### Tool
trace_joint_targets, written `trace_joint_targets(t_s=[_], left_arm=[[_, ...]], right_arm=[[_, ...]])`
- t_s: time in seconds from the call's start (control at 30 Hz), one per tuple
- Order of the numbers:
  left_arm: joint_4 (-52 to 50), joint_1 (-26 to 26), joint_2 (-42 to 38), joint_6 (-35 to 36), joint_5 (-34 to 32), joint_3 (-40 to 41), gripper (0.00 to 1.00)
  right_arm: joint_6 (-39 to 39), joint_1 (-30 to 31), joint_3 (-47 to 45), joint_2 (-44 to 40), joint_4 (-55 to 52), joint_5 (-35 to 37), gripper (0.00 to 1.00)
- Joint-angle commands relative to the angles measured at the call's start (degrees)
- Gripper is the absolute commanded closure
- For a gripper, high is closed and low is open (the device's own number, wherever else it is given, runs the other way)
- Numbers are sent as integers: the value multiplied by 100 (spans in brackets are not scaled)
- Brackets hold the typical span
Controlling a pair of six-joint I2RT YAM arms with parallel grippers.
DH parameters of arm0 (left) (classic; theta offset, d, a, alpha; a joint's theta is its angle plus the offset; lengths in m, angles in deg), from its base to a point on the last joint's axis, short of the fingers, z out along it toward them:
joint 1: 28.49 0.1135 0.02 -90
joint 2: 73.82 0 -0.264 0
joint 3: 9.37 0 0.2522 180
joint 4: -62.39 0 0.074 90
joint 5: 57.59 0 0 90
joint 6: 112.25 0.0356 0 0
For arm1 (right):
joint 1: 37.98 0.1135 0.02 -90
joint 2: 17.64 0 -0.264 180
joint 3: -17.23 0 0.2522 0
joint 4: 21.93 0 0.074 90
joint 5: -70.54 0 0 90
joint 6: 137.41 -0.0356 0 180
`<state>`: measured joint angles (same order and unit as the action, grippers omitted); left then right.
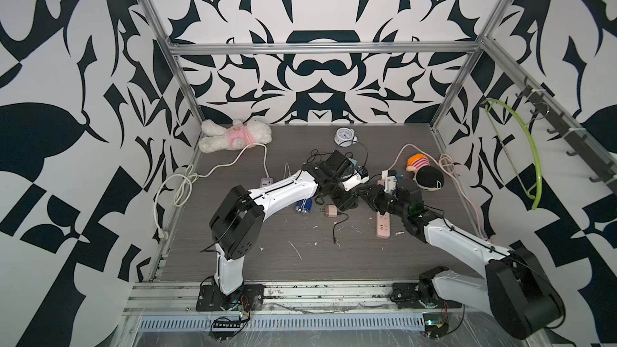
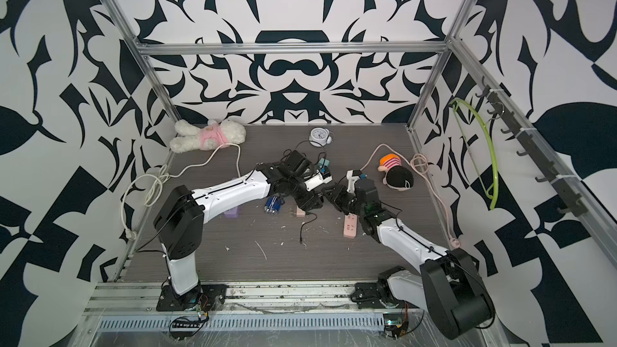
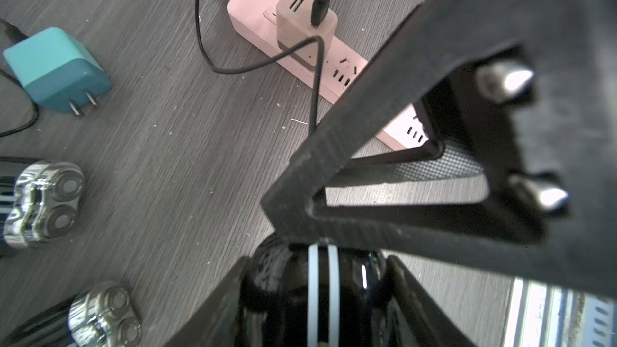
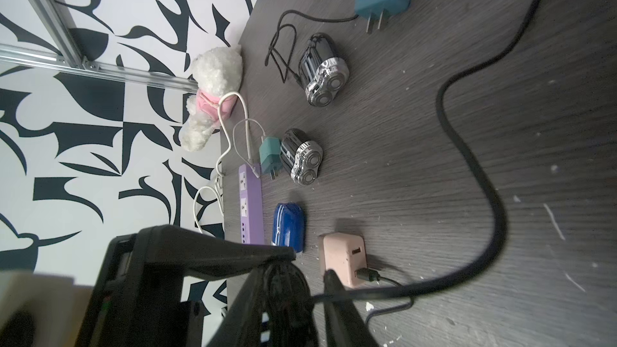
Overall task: Unplug the electric shaver
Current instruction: Remove the charging cable from the electric shaver.
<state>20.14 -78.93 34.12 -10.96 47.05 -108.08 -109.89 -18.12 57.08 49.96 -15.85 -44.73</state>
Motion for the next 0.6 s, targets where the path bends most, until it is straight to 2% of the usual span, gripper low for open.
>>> trace_joint_targets(t_s=[0.0, 0.07, 0.17, 0.3, 0.57], left_arm=[[71, -19, -280, -30, 100, 116, 38], [82, -19, -294, -39, 99, 134, 38], [83, -19, -329, -52, 67, 134, 38], [117, -15, -346, -13, 82, 173, 38], [177, -11, -457, -54, 79, 351, 38]], right_arm=[[-95, -13, 153, 24, 429, -12, 72], [-128, -15, 141, 76, 507, 2, 78], [-181, -13, 88, 159, 681, 49, 100], [-342, -17, -14, 262, 1038, 67, 100], [-338, -94, -95, 145, 1033, 185, 100]])
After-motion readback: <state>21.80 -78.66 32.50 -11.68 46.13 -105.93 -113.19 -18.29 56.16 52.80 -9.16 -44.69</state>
